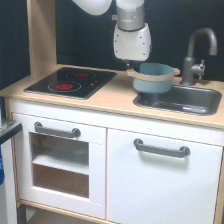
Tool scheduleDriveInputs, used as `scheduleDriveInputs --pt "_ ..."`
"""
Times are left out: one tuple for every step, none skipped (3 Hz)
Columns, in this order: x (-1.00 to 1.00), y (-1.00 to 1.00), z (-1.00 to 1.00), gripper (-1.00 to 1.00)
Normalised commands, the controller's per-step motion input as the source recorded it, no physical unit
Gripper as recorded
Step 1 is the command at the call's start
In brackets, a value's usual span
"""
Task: Place the pot in the sink
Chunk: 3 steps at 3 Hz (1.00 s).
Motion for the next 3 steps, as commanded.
scheduleDriveInputs --pt "0.90 0.18 -0.67 -1.00" --pt "0.52 0.22 -0.65 -0.97" --pt "0.21 0.16 -0.49 -0.74"
